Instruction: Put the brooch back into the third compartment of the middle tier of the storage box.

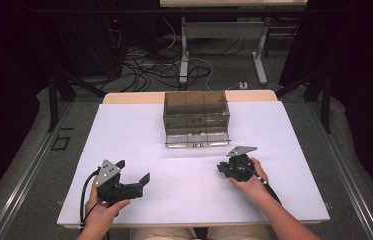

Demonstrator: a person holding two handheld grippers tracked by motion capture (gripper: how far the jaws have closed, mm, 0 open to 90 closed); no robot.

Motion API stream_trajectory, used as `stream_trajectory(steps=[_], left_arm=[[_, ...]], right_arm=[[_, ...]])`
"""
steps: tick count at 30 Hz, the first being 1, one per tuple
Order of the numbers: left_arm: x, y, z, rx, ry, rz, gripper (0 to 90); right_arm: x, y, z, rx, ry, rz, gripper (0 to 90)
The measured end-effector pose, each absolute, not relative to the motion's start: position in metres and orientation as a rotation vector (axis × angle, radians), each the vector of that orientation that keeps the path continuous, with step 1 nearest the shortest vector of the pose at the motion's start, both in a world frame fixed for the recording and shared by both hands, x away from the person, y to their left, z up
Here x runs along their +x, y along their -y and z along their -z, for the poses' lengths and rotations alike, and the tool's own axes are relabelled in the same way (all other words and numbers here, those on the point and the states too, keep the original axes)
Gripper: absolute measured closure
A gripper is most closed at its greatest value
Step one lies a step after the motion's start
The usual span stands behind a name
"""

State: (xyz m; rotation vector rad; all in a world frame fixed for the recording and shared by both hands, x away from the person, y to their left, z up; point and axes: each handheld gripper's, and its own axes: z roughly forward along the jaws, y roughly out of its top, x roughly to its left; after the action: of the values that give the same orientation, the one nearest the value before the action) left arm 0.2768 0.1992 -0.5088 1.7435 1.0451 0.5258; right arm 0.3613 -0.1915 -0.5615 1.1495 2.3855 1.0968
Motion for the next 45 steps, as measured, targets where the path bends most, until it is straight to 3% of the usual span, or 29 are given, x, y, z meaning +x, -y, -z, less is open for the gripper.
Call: stream_trajectory(steps=[45], left_arm=[[0.2775,-0.1990,0.5094,1.741,-1.045,-0.522,0.8]], right_arm=[[0.3606,0.1940,0.5565,1.306,-2.318,-1.155,82.4]])
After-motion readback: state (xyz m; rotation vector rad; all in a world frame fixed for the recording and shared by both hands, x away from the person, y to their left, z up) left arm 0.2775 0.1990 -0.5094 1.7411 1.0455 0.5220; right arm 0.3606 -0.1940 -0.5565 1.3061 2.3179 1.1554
